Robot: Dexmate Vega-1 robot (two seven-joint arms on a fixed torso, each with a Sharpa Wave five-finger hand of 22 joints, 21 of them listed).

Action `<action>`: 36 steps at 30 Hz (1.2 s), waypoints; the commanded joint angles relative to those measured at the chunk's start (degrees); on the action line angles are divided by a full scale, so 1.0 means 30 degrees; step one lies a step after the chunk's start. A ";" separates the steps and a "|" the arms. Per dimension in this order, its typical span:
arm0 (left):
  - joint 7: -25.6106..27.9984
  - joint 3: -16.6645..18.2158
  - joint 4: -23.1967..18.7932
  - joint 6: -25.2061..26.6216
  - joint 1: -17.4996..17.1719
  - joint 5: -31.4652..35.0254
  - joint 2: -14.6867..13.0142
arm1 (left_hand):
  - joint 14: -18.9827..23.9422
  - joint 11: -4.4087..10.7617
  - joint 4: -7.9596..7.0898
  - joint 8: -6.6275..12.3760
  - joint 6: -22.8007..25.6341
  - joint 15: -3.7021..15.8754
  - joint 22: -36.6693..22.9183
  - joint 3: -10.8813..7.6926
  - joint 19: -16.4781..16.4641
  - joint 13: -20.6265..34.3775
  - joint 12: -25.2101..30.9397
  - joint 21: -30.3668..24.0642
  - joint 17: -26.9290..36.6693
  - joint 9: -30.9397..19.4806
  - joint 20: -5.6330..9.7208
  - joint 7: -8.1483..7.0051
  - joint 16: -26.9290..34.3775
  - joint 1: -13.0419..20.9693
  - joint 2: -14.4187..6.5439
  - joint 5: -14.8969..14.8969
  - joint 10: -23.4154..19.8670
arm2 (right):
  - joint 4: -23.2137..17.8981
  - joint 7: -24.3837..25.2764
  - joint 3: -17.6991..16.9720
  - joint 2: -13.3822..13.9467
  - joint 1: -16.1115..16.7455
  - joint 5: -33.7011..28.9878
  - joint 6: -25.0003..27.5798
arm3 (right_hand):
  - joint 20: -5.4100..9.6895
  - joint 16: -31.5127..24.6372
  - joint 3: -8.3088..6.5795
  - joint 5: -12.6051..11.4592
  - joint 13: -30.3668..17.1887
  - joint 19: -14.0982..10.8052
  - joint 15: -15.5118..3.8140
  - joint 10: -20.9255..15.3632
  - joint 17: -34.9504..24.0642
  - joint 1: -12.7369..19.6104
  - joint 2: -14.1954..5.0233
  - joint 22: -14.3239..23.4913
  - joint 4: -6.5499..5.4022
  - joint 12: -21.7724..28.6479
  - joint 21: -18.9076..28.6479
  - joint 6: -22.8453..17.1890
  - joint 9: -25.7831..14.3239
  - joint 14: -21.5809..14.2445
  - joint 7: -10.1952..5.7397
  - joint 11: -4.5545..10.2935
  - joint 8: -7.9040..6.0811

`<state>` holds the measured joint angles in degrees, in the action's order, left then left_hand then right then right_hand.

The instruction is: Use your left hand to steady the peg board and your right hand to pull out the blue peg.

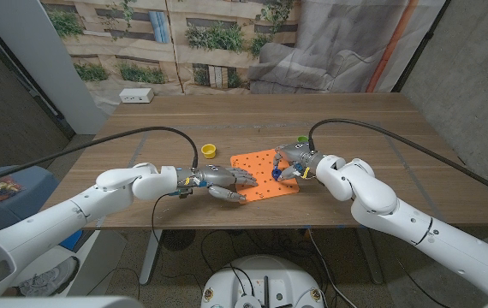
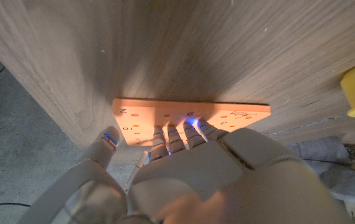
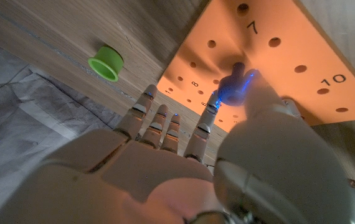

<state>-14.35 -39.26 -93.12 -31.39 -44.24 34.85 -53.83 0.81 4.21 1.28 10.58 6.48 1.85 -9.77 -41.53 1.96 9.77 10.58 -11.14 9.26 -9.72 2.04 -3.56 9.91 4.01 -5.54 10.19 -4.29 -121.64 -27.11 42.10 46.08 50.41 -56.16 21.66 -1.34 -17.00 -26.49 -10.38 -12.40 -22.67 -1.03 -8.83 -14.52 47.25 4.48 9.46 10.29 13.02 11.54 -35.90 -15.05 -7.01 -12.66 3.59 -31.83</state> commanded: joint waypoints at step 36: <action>-0.0604 -0.0188 -0.0032 0.0482 0.0067 -0.0484 0.0158 | 0.0635 -0.0191 0.0085 0.0139 0.0421 0.1671 -0.0037 -0.0074 -0.0439 0.0107 0.0252 -0.0092 0.0084 -0.0105 0.3155 0.0138 0.0199 0.0232 -0.1548 -0.0083 -0.0768 | 0.0254 0.2861 -0.1498 0.0447 0.0759 0.5493 0.0723 | 0.0387 -0.0529 -0.0120 -0.0081 -0.0090 -0.1009 -0.0639 -0.1341 -0.0460 0.1003 -0.1219 0.0111 -0.0382 0.0339 0.0041 -0.3216 -0.0454 -0.0743 -0.0050 0.0786 -0.1623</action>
<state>-15.23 -39.69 -93.27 -30.41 -44.02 34.31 -53.43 1.56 4.09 1.27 10.57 6.91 1.78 -9.76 -41.53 1.59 9.99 10.82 -10.88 9.21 -9.71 1.79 -3.50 9.92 4.38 -5.62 9.95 -5.23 -121.31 -20.29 38.98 46.91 52.39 -45.69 22.52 -0.11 -18.31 -26.78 -10.32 -12.39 -25.13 -2.16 -12.11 -15.60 50.39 2.07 9.46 9.60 13.79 11.54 -42.82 -15.69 -8.74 -11.45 5.84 -35.51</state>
